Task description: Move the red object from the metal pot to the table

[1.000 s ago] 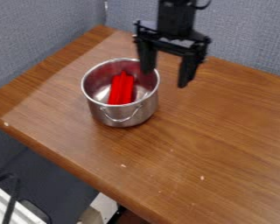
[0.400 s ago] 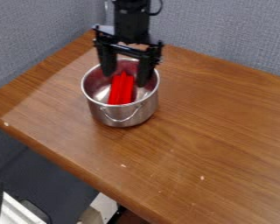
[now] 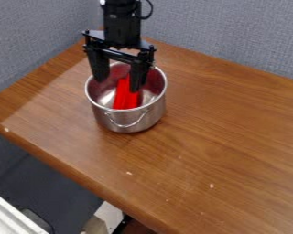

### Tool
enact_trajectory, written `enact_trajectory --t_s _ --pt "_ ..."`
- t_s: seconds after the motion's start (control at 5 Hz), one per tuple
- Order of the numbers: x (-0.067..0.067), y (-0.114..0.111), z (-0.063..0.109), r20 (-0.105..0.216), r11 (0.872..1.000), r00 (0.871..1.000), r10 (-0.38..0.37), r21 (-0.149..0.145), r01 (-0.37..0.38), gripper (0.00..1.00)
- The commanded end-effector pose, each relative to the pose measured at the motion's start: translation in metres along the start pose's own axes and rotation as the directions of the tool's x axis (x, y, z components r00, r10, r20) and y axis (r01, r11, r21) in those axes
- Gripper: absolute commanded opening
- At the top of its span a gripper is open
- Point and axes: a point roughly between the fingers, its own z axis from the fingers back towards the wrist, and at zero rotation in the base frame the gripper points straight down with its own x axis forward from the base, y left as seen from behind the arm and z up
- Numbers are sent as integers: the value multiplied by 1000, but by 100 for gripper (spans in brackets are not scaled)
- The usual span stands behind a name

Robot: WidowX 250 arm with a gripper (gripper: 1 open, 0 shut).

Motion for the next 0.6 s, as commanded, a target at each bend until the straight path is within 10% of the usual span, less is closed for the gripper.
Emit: enact_trajectory --t_s 0.0,0.4 --pt "1 4 6 44 1000 999 17 11 -17 100" --pt "3 1 -4 43 1000 999 24 17 -24 100"
